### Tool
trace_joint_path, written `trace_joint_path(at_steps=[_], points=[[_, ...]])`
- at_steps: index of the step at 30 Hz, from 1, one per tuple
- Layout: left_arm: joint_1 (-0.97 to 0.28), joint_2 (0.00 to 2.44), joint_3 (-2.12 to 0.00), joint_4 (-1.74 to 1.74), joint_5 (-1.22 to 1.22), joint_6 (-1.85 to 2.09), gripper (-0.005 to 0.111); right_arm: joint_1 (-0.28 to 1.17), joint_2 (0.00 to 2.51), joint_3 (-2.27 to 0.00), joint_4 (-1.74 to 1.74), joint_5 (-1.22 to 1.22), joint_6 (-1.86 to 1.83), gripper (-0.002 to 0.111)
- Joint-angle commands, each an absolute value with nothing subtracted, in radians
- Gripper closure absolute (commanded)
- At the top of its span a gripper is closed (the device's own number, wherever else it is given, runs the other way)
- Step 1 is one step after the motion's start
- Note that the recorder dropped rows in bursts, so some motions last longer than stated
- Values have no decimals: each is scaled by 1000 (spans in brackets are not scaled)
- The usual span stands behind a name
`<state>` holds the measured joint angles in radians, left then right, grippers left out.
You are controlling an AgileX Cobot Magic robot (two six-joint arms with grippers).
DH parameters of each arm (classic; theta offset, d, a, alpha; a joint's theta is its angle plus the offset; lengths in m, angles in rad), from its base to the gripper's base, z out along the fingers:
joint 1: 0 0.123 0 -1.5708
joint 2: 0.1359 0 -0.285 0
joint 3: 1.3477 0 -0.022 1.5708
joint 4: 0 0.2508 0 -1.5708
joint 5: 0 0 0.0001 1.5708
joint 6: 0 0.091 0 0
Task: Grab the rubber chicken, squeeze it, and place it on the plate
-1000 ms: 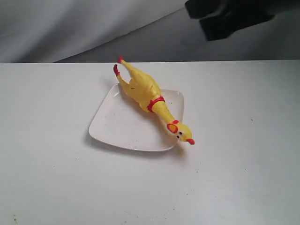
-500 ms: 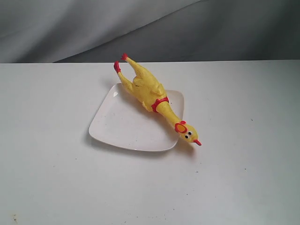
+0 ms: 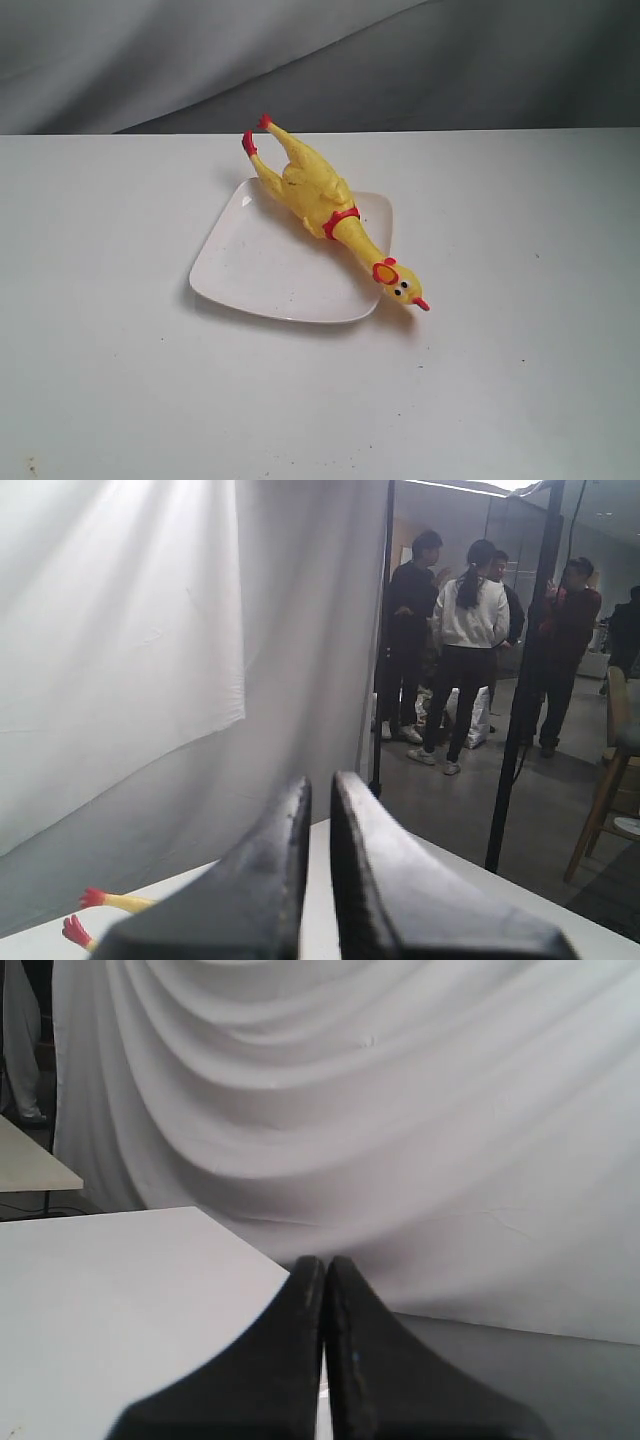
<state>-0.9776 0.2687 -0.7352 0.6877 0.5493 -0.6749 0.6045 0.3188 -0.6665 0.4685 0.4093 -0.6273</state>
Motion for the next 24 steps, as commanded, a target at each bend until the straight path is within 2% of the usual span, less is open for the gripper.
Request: trace_joint_path(at_steps=[1,5,8,12,17,24], points=[[-981,267,-738,683,549,-671,98,607,316,-661,474,408,-623,108],[-981,267,-738,683,549,-671,98,596,301,-661,474,407,-623,108],[-981,267,-738,683,549,-671,98,534,269,-661,489,375,-621,108],[-981,267,-738,683,549,-671,98,370,232,-661,575,377,-553,108],[-981,267,-738,689,549,-671,98,148,177,-646,477,436,-408,108],[-981,267,-738,689,549,-671,98,-99,77,-505,401,436,-222,108]])
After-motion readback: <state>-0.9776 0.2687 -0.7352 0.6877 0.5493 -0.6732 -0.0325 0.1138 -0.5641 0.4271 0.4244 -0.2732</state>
